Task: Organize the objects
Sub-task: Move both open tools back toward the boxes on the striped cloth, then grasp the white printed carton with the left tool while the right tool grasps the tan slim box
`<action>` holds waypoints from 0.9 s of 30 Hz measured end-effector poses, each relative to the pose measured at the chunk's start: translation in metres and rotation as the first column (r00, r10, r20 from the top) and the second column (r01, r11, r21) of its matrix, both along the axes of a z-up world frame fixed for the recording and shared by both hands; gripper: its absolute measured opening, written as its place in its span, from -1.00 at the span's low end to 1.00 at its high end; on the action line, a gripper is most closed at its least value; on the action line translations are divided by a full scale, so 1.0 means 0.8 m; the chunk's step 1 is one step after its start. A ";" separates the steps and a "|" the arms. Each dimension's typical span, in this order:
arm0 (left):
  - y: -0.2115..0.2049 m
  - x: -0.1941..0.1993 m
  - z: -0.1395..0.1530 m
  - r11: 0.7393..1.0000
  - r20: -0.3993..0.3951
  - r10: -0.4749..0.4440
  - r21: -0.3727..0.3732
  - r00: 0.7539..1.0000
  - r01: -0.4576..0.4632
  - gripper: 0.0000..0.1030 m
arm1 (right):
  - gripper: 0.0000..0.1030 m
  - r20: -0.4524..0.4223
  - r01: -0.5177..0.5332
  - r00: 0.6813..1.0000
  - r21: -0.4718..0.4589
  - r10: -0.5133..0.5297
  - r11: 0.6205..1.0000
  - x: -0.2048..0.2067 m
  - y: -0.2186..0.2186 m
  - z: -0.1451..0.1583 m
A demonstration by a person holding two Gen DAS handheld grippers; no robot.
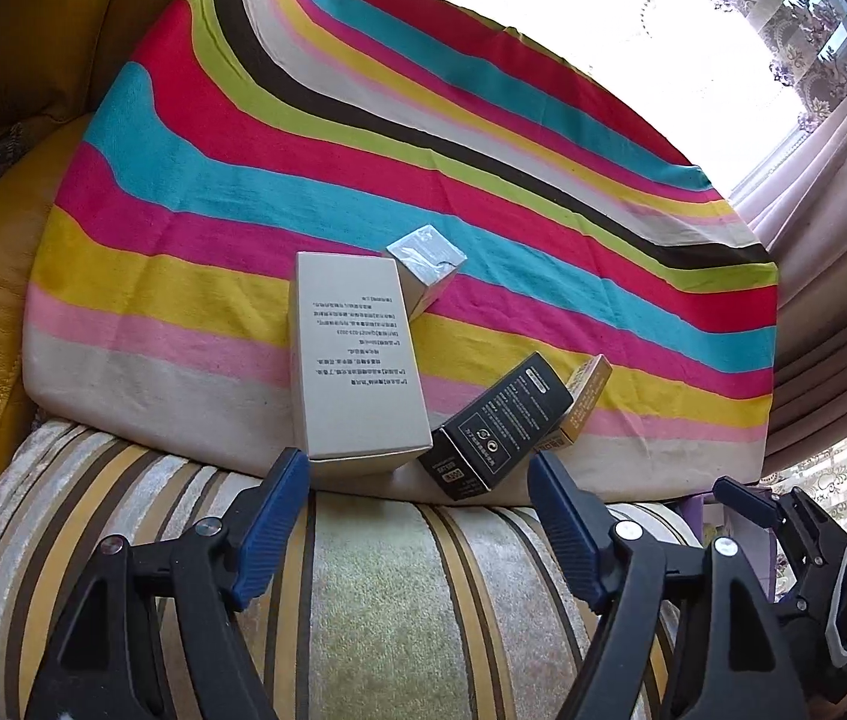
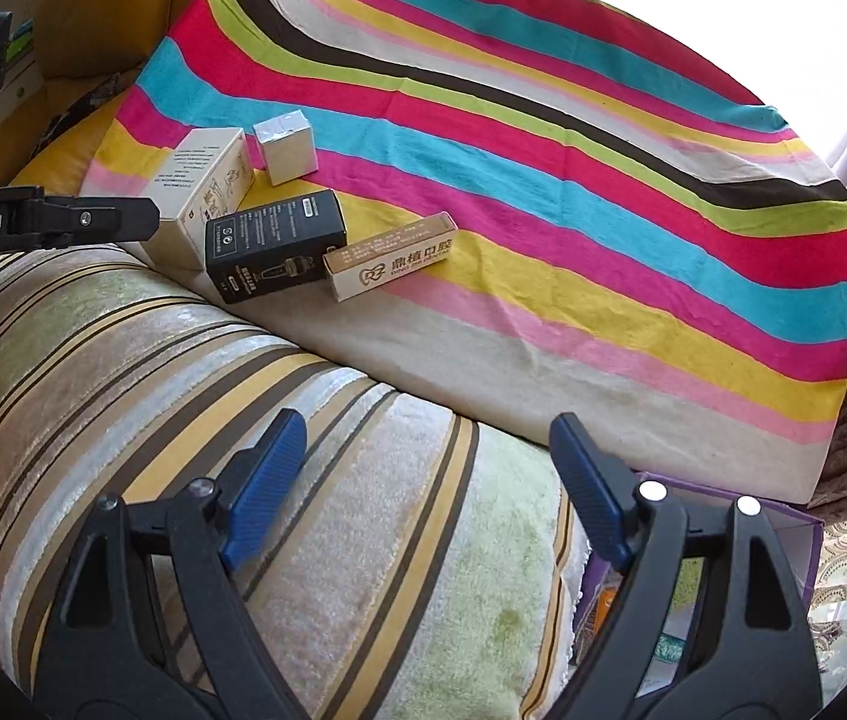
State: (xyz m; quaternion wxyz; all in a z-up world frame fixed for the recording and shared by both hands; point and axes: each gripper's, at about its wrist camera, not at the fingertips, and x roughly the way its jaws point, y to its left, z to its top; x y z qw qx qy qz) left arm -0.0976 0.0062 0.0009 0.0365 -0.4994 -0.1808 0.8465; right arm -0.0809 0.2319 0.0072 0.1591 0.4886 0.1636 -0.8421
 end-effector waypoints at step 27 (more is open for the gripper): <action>-0.010 -0.070 -0.052 0.994 0.107 0.009 -0.108 0.994 0.002 0.12 | 0.83 0.058 -0.213 0.975 -0.013 0.214 0.977 -0.113 -0.041 -0.043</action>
